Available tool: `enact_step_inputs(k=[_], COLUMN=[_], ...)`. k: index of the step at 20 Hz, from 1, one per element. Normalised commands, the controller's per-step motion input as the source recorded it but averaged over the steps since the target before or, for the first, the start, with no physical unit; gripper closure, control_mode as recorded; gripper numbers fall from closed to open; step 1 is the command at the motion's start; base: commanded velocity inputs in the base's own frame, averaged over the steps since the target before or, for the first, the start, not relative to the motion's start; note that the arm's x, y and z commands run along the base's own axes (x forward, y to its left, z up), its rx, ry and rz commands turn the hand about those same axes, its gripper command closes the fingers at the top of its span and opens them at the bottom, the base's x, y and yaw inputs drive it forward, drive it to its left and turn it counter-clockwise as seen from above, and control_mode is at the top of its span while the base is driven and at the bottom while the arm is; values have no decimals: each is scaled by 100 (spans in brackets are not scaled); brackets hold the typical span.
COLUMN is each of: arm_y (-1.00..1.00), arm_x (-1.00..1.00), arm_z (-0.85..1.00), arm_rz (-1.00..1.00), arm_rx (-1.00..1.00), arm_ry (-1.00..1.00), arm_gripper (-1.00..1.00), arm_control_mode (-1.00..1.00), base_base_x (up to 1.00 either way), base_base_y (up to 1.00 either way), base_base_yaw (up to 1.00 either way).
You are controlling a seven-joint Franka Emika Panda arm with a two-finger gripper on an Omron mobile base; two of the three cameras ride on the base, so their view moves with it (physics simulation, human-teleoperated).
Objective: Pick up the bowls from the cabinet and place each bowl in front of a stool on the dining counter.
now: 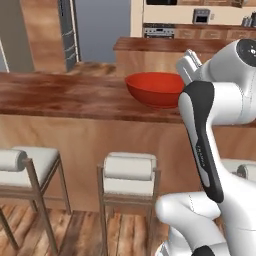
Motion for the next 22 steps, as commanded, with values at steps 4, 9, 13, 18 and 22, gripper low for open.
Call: enact_step_inputs(k=[4,9,13,18,22], arm_y=[0,0,0,0,0], arm_x=[0,0,0,0,0], arm_z=[0,0,0,0,0], arm_rz=[0,0,0,0,0], arm_rx=[0,0,0,0,0], arm_ry=[0,0,0,0,0], arm_gripper=[100,100,100,100,100], arm_control_mode=[100,100,100,100,100], base_base_x=[41,35,29,35,50], base_base_y=[88,20,0,4,19], base_base_yaw=[-44,-27,-16,-15,-16])
